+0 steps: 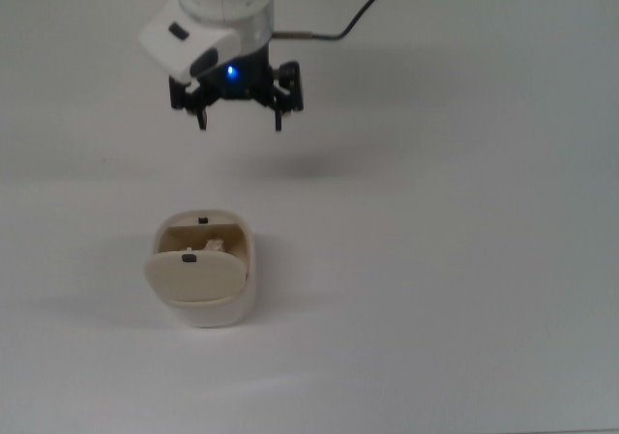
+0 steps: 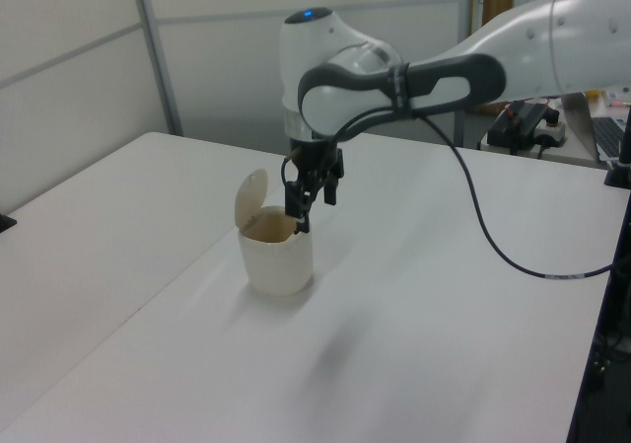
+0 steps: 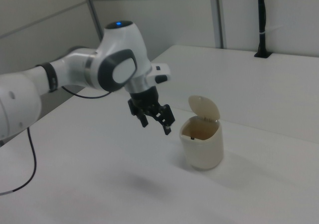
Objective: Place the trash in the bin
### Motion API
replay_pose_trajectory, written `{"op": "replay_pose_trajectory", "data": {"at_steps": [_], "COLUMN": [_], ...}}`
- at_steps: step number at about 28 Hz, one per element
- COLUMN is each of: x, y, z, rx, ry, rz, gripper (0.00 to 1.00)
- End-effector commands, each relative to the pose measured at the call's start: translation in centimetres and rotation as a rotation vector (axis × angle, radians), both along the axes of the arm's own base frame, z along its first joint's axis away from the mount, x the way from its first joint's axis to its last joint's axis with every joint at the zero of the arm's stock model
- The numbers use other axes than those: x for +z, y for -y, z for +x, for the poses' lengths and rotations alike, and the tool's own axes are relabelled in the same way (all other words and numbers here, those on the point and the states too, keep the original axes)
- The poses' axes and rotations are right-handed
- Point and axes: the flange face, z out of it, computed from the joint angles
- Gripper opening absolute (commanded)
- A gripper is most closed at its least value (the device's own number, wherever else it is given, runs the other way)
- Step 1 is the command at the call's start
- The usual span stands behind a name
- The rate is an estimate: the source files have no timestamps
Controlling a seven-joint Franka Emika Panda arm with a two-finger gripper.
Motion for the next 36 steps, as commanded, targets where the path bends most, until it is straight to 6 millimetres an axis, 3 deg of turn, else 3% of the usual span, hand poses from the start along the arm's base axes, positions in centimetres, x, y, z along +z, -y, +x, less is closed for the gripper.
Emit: {"op": "replay_pose_trajectory", "data": {"at_steps": [1, 6, 12, 36], "x": [3.9, 7.3, 9.2, 9.1], "y": [0.2, 0.8, 1.6, 1.7], "z": [-3.2, -6.1, -7.0, -7.1], "rx": [-0.031, -0.066, -0.083, -0.073], "ry": [-0.040, -0.062, -0.036, -0.046], "rz": [-0.011, -0.015, -0.014, -0.013], "gripper": [1.00, 1.00, 1.00, 1.00]}}
